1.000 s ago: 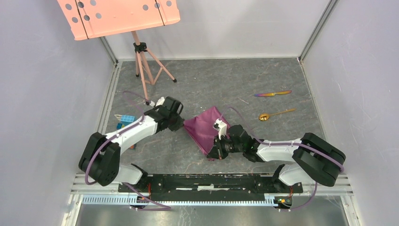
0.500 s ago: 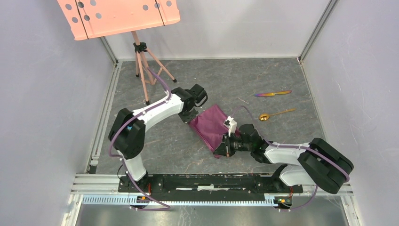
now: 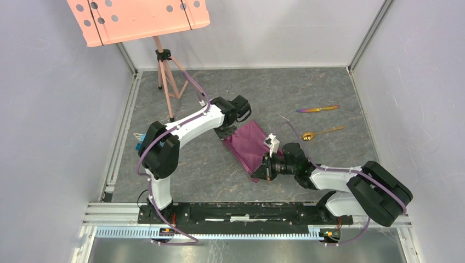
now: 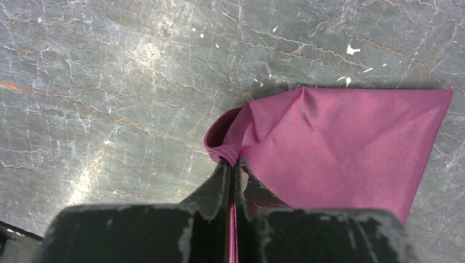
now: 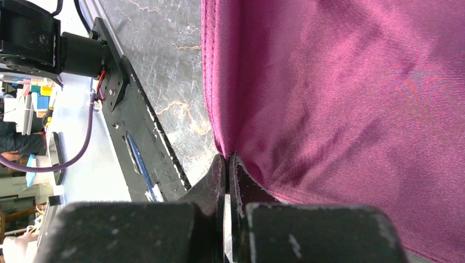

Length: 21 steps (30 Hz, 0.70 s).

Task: Fold the napkin into a case and place the utensils inside
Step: Fold the lower triangle-folded napkin at the center of the board.

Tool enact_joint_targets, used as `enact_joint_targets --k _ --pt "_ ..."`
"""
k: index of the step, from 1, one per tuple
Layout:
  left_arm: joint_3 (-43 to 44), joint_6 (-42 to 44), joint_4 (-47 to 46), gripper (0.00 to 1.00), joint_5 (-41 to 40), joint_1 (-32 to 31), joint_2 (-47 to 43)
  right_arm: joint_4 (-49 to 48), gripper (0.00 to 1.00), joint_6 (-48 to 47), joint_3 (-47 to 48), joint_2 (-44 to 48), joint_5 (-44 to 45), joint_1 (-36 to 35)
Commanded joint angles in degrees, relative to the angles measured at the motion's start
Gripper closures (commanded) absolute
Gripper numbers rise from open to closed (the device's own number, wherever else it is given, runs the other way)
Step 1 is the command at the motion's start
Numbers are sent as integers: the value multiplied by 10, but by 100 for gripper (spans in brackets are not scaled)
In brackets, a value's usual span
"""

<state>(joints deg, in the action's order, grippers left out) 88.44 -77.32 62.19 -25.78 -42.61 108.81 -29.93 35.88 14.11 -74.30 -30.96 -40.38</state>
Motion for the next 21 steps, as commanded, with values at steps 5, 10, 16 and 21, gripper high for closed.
enact_joint_targets --k 5,10,16,21 --pt "-77 2 -23 98 -52 23 -88 -10 100 3 10 -21 -36 -35" --pt "-143 4 -27 98 -46 44 -150 -22 100 21 24 -28 -21 -84" --pt "-199 7 -27 98 -57 53 -216 -44 100 39 34 -48 -16 -124" --pt "-179 15 -27 98 -45 52 -190 -76 100 55 32 -62 -33 -121"
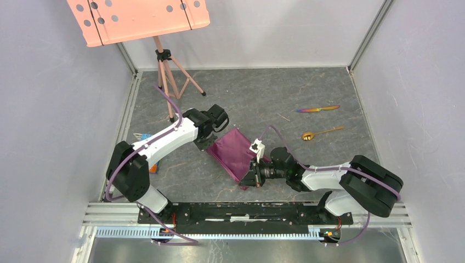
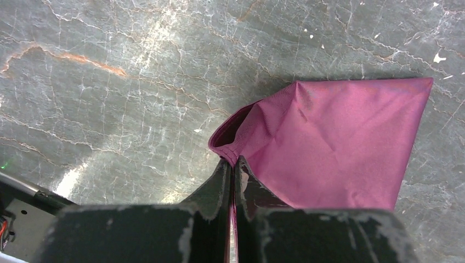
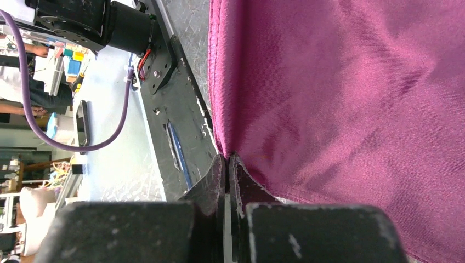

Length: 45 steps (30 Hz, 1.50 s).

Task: Fold the napkin into a case and place the utensils inside
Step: Fold the lower triangle-folded napkin at the center of the board.

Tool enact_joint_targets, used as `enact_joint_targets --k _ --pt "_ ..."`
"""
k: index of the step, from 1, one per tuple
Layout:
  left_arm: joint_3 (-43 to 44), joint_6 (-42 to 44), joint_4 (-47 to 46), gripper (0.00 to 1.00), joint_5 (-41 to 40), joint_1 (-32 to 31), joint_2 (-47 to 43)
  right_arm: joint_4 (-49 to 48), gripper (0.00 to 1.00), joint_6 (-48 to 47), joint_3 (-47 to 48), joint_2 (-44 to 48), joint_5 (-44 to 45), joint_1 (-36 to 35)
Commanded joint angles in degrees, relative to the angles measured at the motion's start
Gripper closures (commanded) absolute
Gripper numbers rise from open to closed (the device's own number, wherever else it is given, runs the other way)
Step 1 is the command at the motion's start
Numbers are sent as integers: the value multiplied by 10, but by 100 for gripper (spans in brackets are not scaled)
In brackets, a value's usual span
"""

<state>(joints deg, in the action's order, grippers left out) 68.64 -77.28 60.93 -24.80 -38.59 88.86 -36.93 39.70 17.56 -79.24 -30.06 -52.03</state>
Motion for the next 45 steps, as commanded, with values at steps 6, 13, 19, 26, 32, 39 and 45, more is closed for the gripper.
enact_joint_targets --k 6,13,19,26,32,39,45 --pt "73 19 -15 98 -52 11 89 -24 100 30 -18 -20 -57 24" --pt "113 21 -16 98 -47 10 145 -12 100 8 -18 -44 -81 60" --pt "128 35 -23 98 -35 9 174 5 100 -13 -15 -53 -83 72" --pt "129 55 -39 98 -22 7 199 63 94 -68 9 -48 -70 75" --pt "128 64 -46 98 -17 6 212 142 64 -164 42 -5 -15 75" --pt "128 69 -46 98 -13 6 215 161 31 -249 58 46 82 63" --pt "130 72 -46 98 -12 6 212 151 24 -292 96 21 159 22"
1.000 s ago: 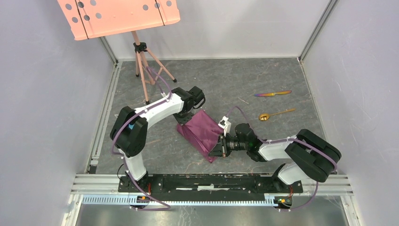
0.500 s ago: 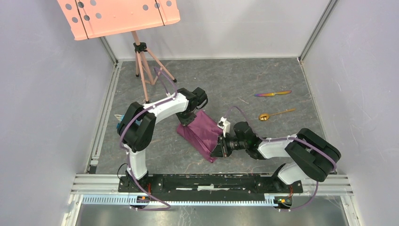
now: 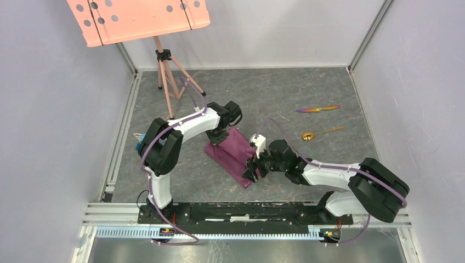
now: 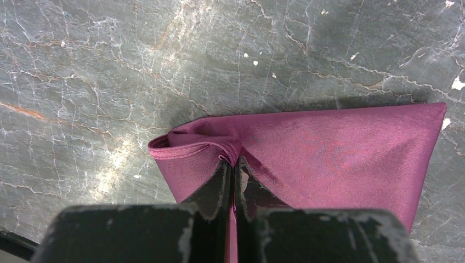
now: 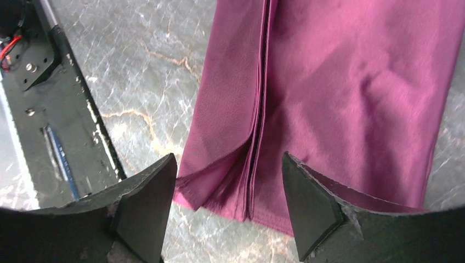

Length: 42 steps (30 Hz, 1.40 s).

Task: Fold the napkin into a case and place the utensils inside
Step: Fold the lower triangle-folded napkin at the center of the board, then smooth out the 2/3-rectangle-folded napkin at the center of the board.

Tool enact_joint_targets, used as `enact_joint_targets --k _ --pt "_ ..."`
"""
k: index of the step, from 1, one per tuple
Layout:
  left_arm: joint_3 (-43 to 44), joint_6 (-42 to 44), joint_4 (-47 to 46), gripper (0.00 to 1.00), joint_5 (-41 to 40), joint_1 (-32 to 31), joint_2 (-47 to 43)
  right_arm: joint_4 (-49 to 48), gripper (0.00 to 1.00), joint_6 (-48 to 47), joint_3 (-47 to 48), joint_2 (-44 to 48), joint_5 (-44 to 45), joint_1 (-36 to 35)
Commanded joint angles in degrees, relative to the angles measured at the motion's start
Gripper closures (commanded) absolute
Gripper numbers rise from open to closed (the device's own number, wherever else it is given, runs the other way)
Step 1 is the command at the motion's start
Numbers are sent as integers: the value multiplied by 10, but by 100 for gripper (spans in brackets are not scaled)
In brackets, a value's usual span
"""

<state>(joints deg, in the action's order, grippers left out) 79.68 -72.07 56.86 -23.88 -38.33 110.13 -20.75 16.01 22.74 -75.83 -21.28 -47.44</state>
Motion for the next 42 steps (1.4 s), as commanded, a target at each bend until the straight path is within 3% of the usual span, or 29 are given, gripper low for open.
enact_joint_targets --k 1,6,12,14,16,17,21,24,26,30,34,36,38,42 --pt "19 20 -5 98 -20 3 -1 -10 24 -60 54 -23 82 -33" --pt "18 20 -5 98 -18 4 -2 18 28 -68 91 -64 153 -62" --pt "17 22 -6 98 -15 4 -3 19 29 -49 78 -44 170 -65" --pt "19 24 -6 97 -13 3 -3 9 38 -45 70 -53 171 -64" --pt "19 25 -6 88 -16 3 -8 -24 54 -36 50 -59 172 -65" --pt "15 28 -13 78 -19 3 -15 -50 60 -30 36 -61 173 -65" --pt "-3 49 -51 56 -10 2 -44 -97 73 -21 19 -79 181 -65" --pt "1 68 -52 50 5 2 -57 -99 89 -21 24 -85 190 -65" --pt "-2 87 -58 44 20 2 -73 -96 91 -19 24 -85 196 -65" --pt "-37 159 -120 17 76 3 -138 -92 92 -15 21 -82 197 -65" --pt "-118 239 -227 6 161 3 -235 -73 92 -18 27 -78 204 -65" --pt "-169 257 -265 9 178 6 -295 -61 92 -19 33 -77 207 -65" --pt "-215 267 -282 22 185 16 -340 -53 92 -18 34 -70 209 -66" --pt "-286 270 -290 71 189 52 -391 -48 92 -13 36 -63 209 -65"
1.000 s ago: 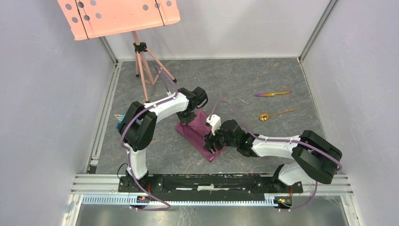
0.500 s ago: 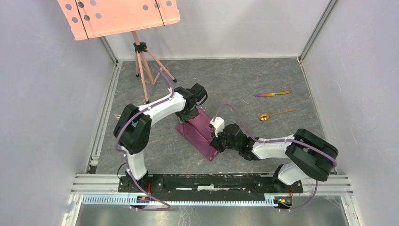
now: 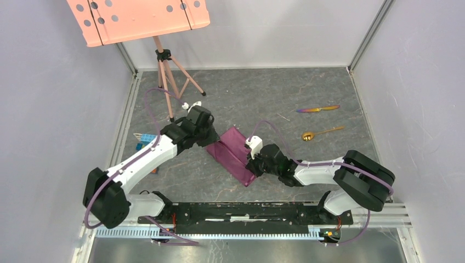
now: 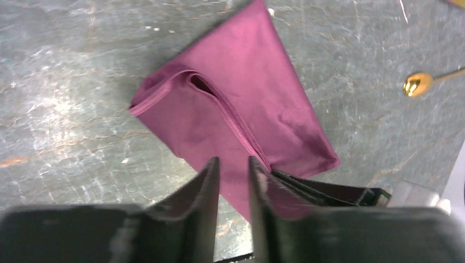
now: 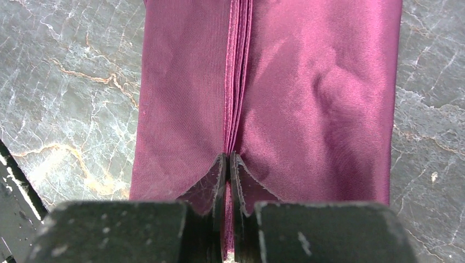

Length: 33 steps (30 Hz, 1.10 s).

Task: Fold the napkin into a case and place the utensils inside
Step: Smooth out the 2/3-rectangle-folded napkin at the center of the board.

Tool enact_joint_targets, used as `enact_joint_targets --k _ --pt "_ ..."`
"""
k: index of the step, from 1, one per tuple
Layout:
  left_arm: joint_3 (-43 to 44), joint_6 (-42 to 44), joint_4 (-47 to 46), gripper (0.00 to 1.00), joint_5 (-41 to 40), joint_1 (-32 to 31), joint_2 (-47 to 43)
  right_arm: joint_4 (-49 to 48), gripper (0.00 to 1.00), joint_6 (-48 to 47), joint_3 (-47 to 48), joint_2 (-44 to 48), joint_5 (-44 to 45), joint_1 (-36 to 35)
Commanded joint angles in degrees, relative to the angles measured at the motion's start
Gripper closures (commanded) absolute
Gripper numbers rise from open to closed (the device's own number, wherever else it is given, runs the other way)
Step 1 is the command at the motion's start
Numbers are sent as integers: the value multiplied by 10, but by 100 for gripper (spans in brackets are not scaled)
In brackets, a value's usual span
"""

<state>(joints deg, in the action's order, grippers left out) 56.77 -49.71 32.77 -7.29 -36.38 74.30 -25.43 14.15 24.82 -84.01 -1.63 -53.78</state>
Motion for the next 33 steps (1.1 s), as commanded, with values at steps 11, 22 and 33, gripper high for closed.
enact_joint_targets --k 11,22,33 --pt "-106 49 -177 98 70 95 54 7 92 9 27 11 4 -1" --pt "-94 46 -215 98 88 102 139 51 84 9 64 22 -3 -1" --pt "-103 57 -229 98 101 107 169 -53 57 70 180 -102 -179 0"
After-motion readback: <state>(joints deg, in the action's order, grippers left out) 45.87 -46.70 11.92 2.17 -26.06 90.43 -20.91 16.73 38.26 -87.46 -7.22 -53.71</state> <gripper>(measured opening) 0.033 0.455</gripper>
